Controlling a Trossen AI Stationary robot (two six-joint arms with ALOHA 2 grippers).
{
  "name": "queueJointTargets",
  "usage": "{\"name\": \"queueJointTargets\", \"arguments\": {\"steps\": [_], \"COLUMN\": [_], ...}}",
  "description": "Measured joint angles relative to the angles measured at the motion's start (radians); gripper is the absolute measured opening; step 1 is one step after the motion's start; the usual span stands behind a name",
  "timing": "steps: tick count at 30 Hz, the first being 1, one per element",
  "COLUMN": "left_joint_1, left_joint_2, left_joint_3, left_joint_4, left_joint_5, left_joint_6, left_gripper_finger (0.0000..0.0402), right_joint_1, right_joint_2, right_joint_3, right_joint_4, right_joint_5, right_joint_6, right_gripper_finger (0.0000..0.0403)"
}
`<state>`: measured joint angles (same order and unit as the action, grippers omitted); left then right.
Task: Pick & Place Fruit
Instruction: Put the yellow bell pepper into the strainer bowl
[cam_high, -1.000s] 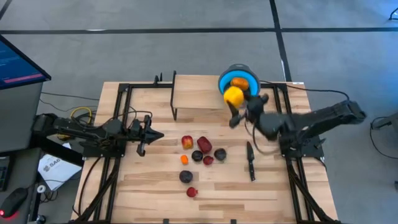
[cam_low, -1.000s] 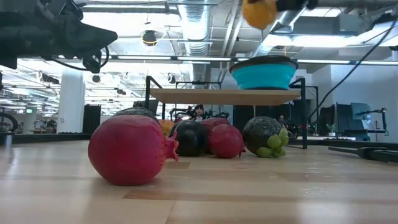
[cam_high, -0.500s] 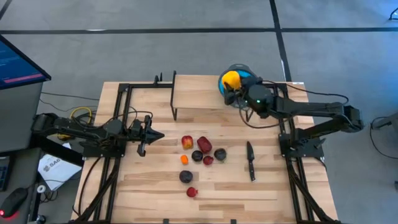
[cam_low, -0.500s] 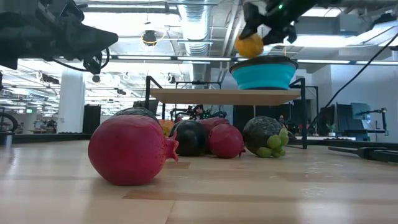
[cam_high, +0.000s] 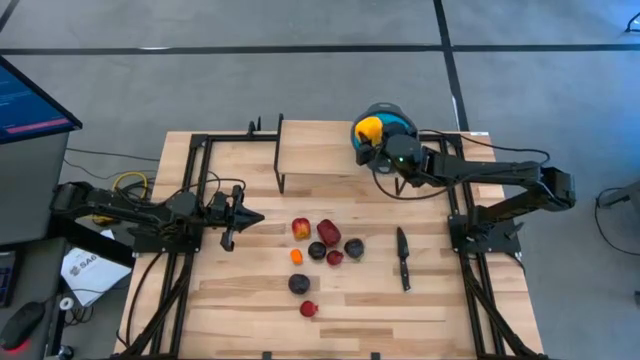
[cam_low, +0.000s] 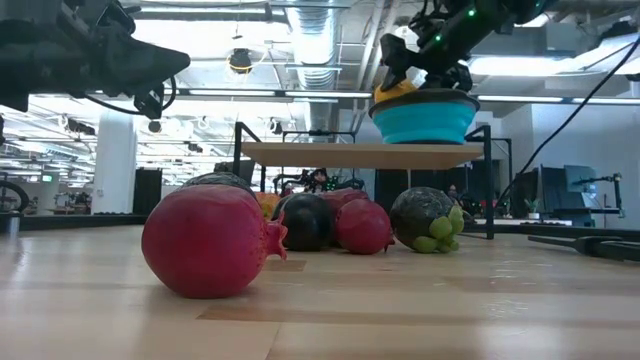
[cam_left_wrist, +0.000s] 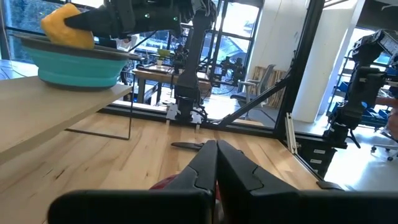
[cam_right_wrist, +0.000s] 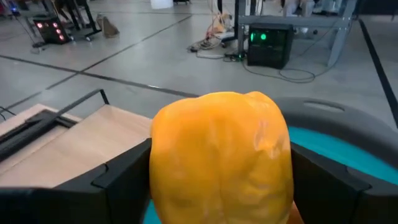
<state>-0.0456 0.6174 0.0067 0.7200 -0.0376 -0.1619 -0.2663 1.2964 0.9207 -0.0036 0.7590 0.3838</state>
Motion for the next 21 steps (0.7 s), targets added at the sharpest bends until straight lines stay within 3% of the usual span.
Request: {"name": "queueJointTargets", "arguments": {"steps": [11,21], "left_joint_1": [0.000,0.000], "left_joint_2": [0.000,0.000], "left_joint_3": [0.000,0.000], "left_joint_4": [0.001,0.003], "left_joint_5": [0.000,0.000], "left_joint_6": [0.000,0.000], "left_gripper_finger": [0.0002,0.0002], "right_joint_1": [0.000,-0.034], "right_joint_2": [0.000,0.000], "right_joint_3": [0.000,0.000], "right_joint_4": [-0.099,-0.102], "right_joint_5": [-0.062,-0.150], "right_joint_6": [0.085,0.089], "right_gripper_finger": [0.0323,0.0381]}}
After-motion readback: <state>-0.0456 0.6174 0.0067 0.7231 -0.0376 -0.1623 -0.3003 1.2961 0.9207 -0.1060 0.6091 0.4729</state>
